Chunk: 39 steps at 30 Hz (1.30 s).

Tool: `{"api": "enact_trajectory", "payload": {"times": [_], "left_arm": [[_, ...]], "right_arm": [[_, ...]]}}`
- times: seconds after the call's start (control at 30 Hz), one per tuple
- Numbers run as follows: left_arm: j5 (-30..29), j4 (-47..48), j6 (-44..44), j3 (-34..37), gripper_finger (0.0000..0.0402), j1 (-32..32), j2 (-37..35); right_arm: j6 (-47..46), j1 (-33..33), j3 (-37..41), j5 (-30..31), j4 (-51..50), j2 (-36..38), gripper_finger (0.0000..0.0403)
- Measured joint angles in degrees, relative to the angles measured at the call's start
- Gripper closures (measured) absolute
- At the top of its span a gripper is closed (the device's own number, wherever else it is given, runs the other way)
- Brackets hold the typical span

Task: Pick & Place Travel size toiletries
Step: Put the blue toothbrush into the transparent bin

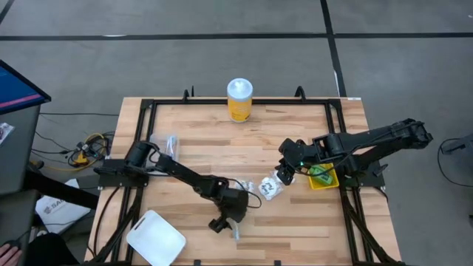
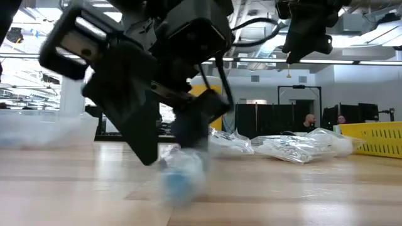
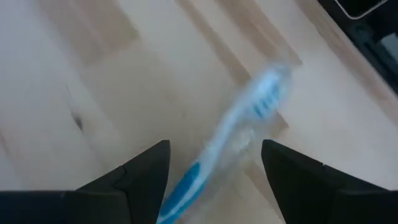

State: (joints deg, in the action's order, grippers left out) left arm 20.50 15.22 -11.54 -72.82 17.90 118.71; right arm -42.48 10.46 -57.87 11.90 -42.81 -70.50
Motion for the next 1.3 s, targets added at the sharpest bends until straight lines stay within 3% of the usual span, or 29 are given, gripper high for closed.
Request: {"api": "enact_trajectory", "payload": {"times": [0.13,0.23,0.4,0.6,0.67,0.77,1.1,1.17,1.3], "left_arm": [[0.2,8.4,5.2,0.2,0.0151,0.3,-2.3],[-2.2,12.0,4.1,1.1,0.0151,0.9,-4.6],[-8.7,10.7,-1.1,4.5,0.0151,1.8,-8.5],[-9.5,9.3,1.3,7.4,0.0151,3.0,-8.8],[-12.5,8.9,1.0,7.8,0.0157,4.0,-8.8],[-17.4,8.3,0.8,8.6,0.0186,4.9,-8.8],[-19.0,8.9,1.4,9.2,0.0372,5.0,-9.0],[-19.1,8.8,2.7,9.2,0.0388,5.0,-9.6],[-21.0,11.4,9.5,9.8,0.0381,4.6,-12.8]], "right_arm": [[0.6,0.0,0.0,0.0,0.0,0.0,0.0249],[0.9,0.0,0.0,0.0,0.0,0.0,0.0249],[0.9,0.0,0.0,0.0,0.0,0.0,0.0249],[0.9,0.1,0.0,0.0,0.0,0.0,0.0249],[0.9,0.1,0.0,0.0,0.0,0.0,0.0249],[1.0,0.1,0.0,0.0,0.0,0.0,0.0249],[1.1,0.1,0.0,0.0,0.0,0.0,0.0249],[1.1,0.1,0.0,0.0,0.0,0.0,0.0249],[1.1,0.1,0.0,0.0,0.0,0.0,0.0249]]}}
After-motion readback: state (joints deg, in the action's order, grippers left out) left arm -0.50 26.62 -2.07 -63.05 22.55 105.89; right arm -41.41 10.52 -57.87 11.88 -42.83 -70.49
